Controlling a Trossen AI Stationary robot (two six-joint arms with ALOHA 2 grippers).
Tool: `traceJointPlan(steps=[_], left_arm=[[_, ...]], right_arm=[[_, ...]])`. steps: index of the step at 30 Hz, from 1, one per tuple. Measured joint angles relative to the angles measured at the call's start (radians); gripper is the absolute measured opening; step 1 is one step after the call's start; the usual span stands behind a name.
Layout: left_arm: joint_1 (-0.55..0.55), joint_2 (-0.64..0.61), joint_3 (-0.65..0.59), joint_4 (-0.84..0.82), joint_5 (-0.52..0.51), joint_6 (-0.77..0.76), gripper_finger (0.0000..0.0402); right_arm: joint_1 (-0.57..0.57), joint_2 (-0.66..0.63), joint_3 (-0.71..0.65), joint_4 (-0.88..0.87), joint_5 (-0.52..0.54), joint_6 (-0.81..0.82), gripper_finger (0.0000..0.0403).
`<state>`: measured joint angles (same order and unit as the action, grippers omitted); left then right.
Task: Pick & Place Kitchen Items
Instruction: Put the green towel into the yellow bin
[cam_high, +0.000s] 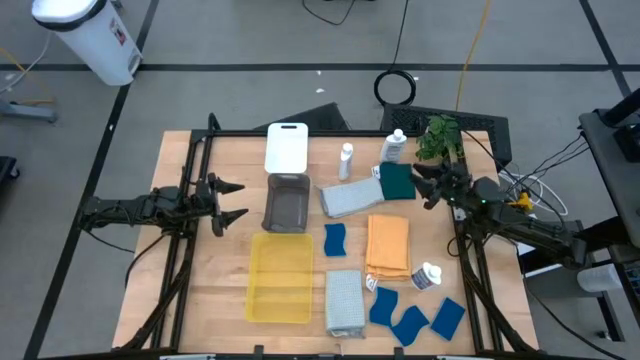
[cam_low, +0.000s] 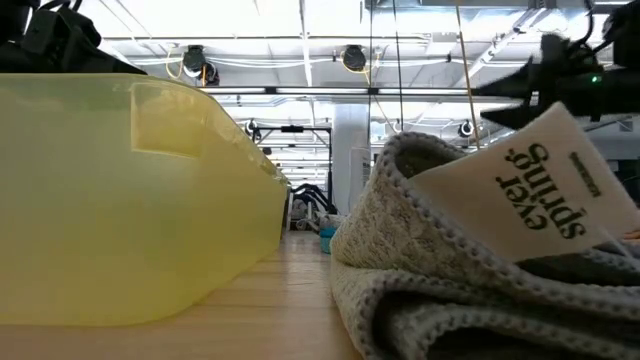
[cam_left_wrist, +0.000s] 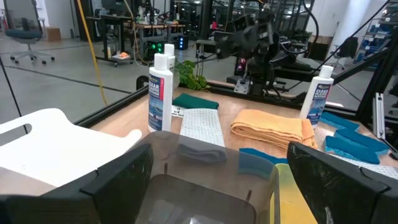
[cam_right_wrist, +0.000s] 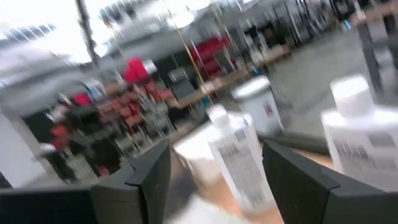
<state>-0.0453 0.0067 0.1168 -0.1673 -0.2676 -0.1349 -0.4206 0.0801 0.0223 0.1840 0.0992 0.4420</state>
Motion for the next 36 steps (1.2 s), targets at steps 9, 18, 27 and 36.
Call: traceJointPlan(steps=[9,18,27,36], left_arm=[[0.0,0.0,0.0,0.0,0.0,0.0,0.0374],[0.0,0.0,0.0,0.001,0.0,0.0,0.0374],[0.0,0.0,0.0,0.001,0.0,0.0,0.0374],[0.0,0.0,0.0,0.0,0.0,0.0,0.0374]], right_arm=[[-0.075,0.324,0.187,-0.31,0.013,0.074,0.0283],[-0.19,0.75,0.379,-0.563,0.009,0.147,0.0344],[-0.306,1.045,0.383,-0.421,-0.1,0.134,0.0333],[-0.319,1.175,0.382,-0.267,-0.185,0.115,0.032]])
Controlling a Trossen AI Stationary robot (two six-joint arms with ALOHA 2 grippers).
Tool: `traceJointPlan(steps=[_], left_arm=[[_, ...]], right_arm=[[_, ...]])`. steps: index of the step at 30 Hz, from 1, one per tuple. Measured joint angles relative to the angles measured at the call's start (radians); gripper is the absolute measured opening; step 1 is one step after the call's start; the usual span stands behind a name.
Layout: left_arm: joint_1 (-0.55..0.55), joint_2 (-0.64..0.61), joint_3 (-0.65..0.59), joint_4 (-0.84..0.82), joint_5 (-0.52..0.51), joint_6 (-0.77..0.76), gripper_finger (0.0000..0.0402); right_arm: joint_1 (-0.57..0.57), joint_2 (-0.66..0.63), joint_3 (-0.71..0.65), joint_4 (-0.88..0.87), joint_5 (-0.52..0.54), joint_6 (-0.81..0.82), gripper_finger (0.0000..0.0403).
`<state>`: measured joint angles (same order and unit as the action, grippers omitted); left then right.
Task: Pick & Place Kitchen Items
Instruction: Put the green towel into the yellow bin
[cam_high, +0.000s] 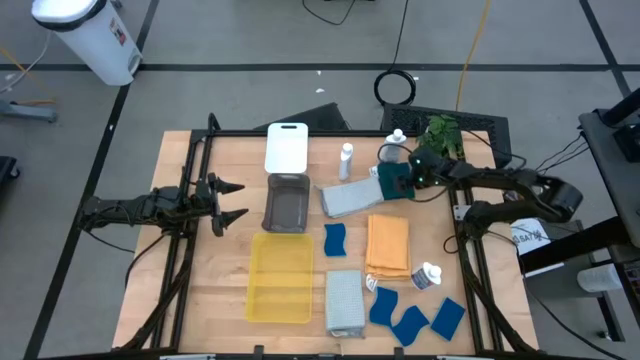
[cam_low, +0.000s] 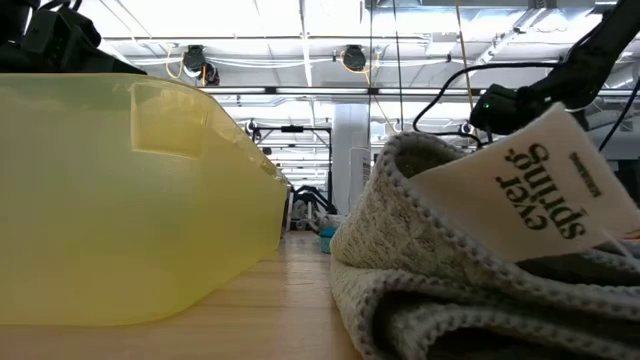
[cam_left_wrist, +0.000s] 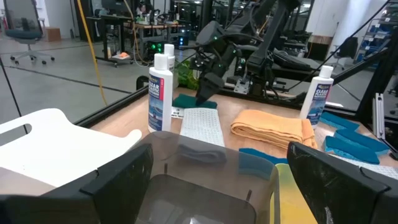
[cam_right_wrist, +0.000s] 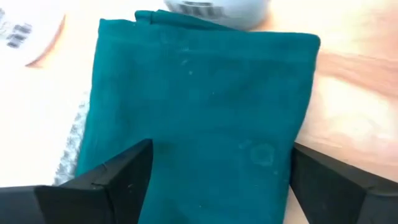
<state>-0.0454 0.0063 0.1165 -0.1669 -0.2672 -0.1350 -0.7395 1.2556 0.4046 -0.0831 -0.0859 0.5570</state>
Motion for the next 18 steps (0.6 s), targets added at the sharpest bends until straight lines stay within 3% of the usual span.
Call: traceJointPlan(steps=[8,18], left_arm=[[0.0,0.0,0.0,-0.001,0.0,0.0,0.0374],[0.0,0.0,0.0,-0.001,0.0,0.0,0.0374]], right_arm=[[0.0,-0.029,-0.002,0.011,-0.049,-0.037,0.0275],[0.002,-0.085,-0.007,-0.013,-0.083,-0.075,0.0182]])
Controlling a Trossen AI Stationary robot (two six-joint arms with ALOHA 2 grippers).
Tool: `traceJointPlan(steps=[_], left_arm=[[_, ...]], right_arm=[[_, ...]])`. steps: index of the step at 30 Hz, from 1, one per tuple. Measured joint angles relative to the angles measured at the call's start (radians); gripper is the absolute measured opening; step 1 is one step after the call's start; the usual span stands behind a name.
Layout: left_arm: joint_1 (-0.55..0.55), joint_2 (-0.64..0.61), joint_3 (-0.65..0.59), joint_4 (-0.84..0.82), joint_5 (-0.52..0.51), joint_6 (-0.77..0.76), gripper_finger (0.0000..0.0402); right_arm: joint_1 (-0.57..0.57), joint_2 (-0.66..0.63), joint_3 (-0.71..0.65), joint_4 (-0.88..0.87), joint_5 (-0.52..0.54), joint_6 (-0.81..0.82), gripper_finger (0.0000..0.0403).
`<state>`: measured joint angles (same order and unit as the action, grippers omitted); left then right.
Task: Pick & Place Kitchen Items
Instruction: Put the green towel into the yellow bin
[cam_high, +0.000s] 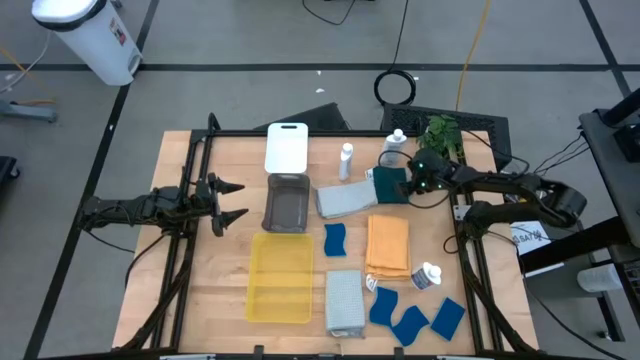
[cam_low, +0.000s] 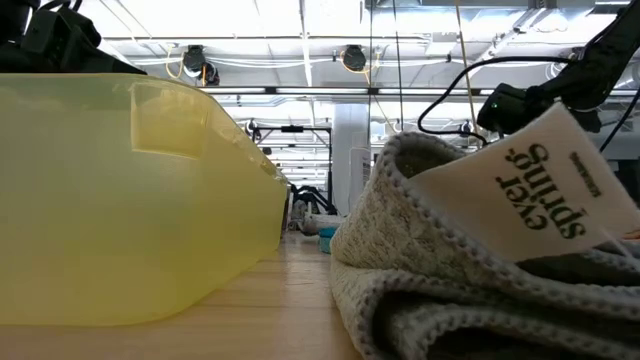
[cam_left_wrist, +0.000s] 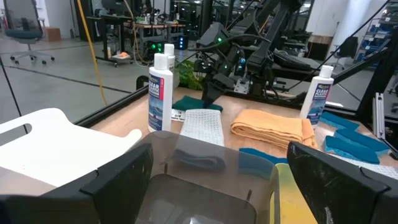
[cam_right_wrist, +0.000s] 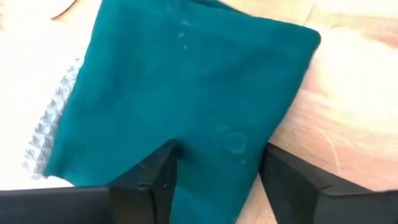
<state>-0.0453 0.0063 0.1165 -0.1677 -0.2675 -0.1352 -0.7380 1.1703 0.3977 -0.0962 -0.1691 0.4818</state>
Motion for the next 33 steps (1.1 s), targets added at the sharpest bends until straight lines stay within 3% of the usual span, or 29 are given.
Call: traceJointPlan(steps=[18,24,33], left_arm=[[0.0,0.0,0.0,0.0,0.0,0.0,0.0374],[0.0,0.0,0.0,0.0,0.0,0.0,0.0374],[0.0,0.0,0.0,0.001,0.0,0.0,0.0374]], right_arm=[[0.0,-0.036,0.002,0.015,0.006,-0.159,0.0022],[0.0,-0.174,0.002,0.005,0.003,-0.19,0.0007],[0.028,-0.471,0.003,-0.06,-0.124,-0.303,0.0001]])
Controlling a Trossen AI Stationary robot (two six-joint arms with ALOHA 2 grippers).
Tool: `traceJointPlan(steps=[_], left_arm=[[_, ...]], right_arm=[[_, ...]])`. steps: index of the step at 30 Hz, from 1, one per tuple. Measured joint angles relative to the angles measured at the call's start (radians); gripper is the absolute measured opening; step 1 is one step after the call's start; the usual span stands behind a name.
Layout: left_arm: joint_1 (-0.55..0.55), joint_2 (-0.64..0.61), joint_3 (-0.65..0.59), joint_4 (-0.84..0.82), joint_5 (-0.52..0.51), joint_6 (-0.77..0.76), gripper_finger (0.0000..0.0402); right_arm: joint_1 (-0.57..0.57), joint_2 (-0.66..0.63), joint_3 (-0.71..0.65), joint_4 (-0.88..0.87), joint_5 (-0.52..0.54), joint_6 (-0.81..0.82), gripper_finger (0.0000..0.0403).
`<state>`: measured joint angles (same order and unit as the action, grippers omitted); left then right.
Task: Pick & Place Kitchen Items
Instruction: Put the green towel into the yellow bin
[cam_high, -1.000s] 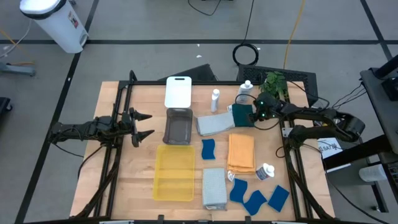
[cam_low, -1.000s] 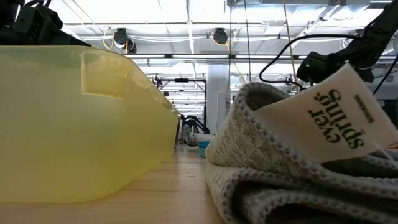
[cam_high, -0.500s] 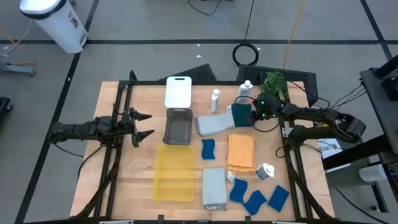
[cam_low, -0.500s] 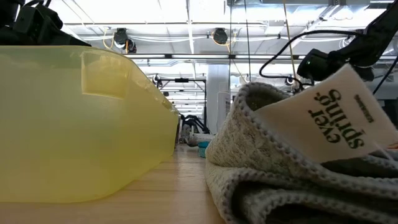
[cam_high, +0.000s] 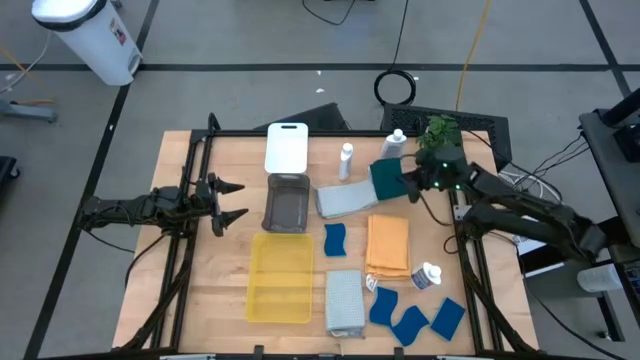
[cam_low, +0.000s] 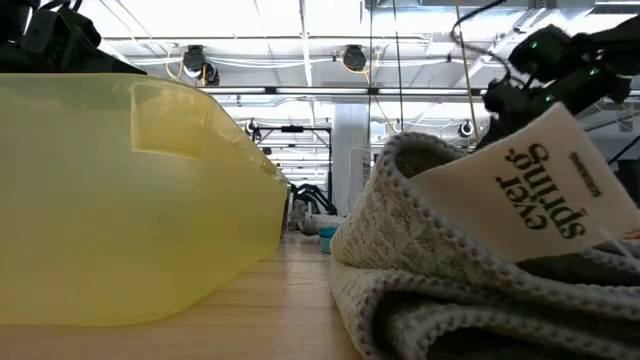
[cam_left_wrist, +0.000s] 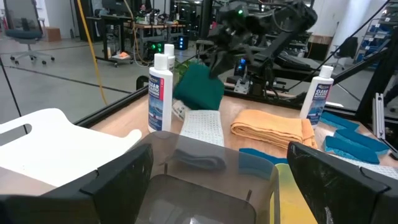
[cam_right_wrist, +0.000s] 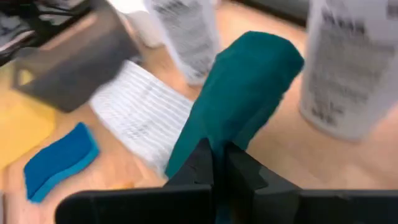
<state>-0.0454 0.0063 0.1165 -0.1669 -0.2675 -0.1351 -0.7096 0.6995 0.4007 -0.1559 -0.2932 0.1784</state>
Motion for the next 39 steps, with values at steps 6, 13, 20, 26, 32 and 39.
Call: traceJointPlan(steps=[6,13,20,26,32,39], left_arm=[[0.0,0.0,0.0,0.0,0.0,0.0,0.0374],[0.0,0.0,0.0,0.0,0.0,0.0,0.0374],[0.0,0.0,0.0,0.0,0.0,0.0,0.0374],[0.0,0.0,0.0,0.016,-0.006,0.014,0.0374],[0.001,0.0,0.0,0.134,-0.024,0.146,0.0374],[0.001,0.0,0.0,0.275,-0.022,-0.006,0.0374]], right_arm=[[0.095,-0.141,0.03,-0.013,0.0,-0.146,0.0001],[0.264,-0.163,0.163,-0.084,0.002,-0.133,0.0001],[0.47,-0.137,0.174,-0.071,0.086,-0.13,0.0],[0.602,-0.063,0.218,-0.065,0.111,-0.161,0.0],[0.717,0.077,0.25,-0.057,0.11,-0.264,0.0],[0.807,0.225,0.299,-0.053,0.111,-0.319,0.0]])
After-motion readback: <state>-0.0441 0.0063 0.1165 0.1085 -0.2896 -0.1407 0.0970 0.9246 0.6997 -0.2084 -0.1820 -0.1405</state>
